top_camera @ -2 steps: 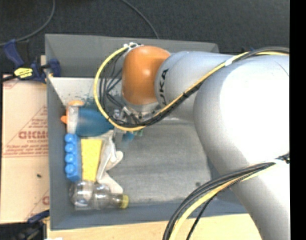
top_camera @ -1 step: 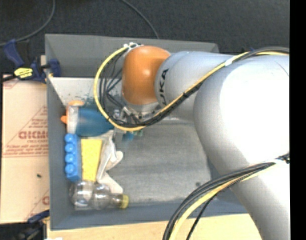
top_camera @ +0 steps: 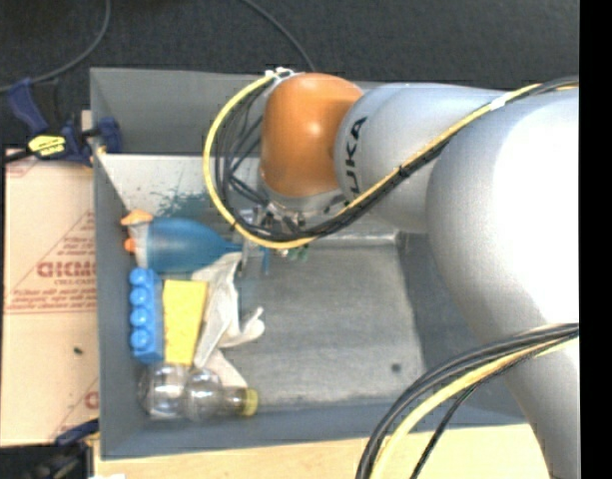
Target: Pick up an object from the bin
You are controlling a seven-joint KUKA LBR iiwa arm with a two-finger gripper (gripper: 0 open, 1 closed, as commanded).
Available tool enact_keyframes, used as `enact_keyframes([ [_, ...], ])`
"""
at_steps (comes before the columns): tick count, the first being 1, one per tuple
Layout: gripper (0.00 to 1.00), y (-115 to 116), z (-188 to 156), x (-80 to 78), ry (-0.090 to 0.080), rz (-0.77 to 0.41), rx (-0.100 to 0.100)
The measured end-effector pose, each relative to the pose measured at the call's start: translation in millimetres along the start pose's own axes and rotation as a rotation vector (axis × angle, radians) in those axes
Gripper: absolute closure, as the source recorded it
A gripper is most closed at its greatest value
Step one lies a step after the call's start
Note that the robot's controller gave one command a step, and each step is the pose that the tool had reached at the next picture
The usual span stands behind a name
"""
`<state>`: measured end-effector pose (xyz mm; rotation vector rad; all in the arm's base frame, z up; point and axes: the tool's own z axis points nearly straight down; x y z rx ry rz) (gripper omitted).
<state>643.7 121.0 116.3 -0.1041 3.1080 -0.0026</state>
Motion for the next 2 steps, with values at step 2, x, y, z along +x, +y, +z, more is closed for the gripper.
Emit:
enact_keyframes([
  [2, 1.0, -48.4, 39.0, 24.7, -0.005, -0.231, -0.002],
])
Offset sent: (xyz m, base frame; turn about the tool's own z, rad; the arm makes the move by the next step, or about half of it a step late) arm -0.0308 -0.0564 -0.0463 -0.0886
